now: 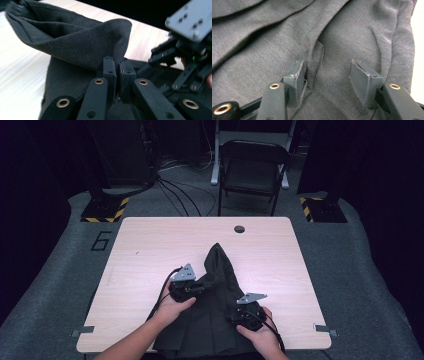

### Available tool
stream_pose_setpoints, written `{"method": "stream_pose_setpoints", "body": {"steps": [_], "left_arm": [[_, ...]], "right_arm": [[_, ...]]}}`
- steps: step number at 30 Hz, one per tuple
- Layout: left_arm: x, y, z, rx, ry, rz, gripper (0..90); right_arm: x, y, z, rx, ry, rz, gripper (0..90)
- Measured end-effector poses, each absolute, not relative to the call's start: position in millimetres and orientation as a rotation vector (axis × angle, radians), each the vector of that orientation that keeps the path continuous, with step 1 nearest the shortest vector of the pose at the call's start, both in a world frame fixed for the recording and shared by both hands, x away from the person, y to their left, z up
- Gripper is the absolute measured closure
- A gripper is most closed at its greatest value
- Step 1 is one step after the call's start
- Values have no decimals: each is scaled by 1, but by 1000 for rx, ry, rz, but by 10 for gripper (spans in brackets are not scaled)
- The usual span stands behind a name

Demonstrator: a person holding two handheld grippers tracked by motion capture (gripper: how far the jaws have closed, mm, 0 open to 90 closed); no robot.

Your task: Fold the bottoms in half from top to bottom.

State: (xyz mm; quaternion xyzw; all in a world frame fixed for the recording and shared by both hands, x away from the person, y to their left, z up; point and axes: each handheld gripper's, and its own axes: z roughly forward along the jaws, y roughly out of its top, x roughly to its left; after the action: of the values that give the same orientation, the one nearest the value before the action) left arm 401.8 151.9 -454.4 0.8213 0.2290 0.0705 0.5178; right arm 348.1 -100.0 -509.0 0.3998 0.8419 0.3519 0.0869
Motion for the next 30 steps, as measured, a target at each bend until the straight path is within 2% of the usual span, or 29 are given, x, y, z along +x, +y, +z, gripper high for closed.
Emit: {"method": "stream_pose_setpoints", "body": {"steps": [10, 20, 30], "left_arm": [[393, 145, -465, 1990, 538, 161, 855], [388, 141, -477, 1996, 549, 146, 853], [386, 141, -477, 1999, 546, 169, 823]], "right_arm": [[366, -120, -465, 1262, 2341, 1263, 454], [394, -108, -434, 1243, 2281, 1311, 455], [400, -89, -437, 1233, 2347, 1299, 456]]}}
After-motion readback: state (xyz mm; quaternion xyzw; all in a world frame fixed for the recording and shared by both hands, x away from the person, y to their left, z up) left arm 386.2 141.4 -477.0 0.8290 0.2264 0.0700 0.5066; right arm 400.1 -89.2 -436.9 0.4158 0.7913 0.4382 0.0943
